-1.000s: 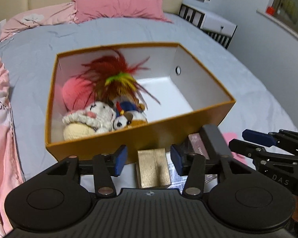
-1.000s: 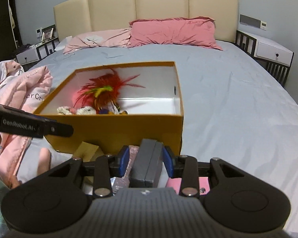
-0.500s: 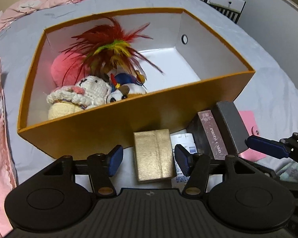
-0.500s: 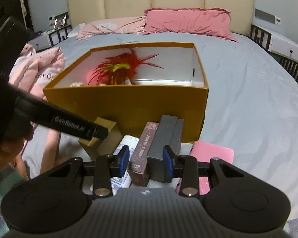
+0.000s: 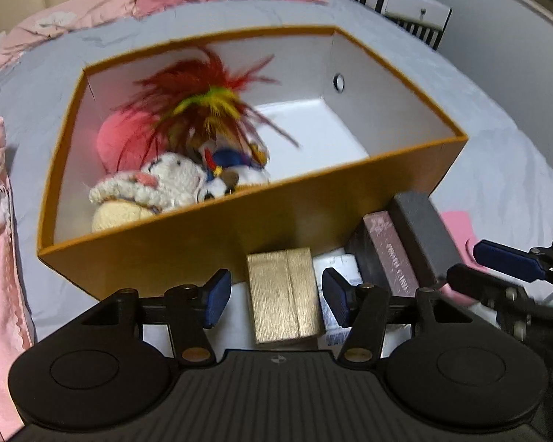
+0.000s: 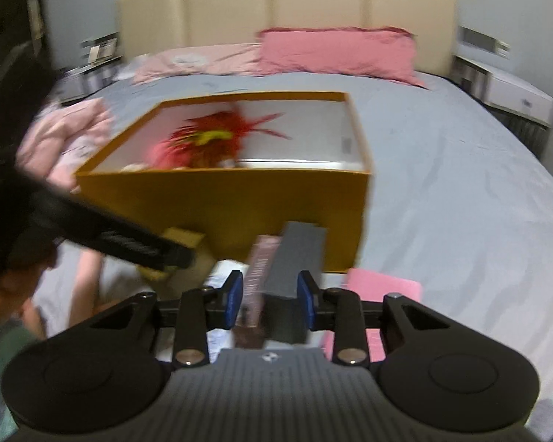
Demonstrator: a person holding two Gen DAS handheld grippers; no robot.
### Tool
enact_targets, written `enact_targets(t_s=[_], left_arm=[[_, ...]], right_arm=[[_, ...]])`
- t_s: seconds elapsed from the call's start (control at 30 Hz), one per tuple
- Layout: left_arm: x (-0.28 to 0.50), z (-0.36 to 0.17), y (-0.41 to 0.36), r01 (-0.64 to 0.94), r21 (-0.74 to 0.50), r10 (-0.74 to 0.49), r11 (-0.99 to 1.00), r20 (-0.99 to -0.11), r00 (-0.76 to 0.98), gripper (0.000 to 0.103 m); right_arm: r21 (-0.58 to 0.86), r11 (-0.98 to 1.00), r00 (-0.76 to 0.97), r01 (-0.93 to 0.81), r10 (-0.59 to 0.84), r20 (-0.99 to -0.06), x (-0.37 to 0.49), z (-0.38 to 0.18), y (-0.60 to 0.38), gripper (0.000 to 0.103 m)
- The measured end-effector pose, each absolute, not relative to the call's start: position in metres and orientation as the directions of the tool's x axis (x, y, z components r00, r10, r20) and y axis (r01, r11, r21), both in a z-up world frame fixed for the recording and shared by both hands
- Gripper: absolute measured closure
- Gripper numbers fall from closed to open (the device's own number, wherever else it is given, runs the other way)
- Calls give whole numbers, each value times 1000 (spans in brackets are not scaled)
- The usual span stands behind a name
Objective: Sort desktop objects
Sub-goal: 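Grasp the grey case with the left gripper while the right grasps the pink snap wallet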
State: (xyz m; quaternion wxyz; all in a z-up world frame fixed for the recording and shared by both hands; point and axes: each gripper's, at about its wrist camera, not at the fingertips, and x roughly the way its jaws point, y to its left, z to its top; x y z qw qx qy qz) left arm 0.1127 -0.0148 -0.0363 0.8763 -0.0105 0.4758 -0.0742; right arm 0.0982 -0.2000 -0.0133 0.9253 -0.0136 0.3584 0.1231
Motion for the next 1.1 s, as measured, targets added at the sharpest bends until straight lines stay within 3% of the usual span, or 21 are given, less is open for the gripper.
enact_targets(t_s=[0.13, 0.33, 0.53, 0.63, 0.77, 0.87, 1.1], left_arm=[[105, -20, -19, 146, -92, -161, 985, -792, 589, 44], [106, 2, -52, 252, -229, -335, 940, -750, 571, 44], [118, -10, -84, 263, -233, -342, 936, -778, 527, 44], [122, -15, -91, 262, -223, -332, 939, -789, 517, 44], [127, -23, -102, 274, -223, -336, 935, -802, 494, 44], [128, -28, -108, 288, -199, -323, 937, -808, 492, 44], [132, -38, -113, 296, -183, -311, 937, -823, 475, 44]], right_arm=[[149, 981, 670, -127, 196, -716, 114, -5, -230, 69], [87, 996, 543, 2, 72, -837, 149, -11, -264, 69], [310, 926, 350, 215, 223, -910, 175, -55, -305, 66], [412, 869, 301, 276, 329, -895, 181, -71, -317, 57], [468, 828, 270, 308, 395, -878, 190, -85, -318, 45], [482, 820, 265, 308, 413, -872, 194, -90, -314, 43], [512, 819, 354, 259, 412, -839, 173, -76, -307, 68]])
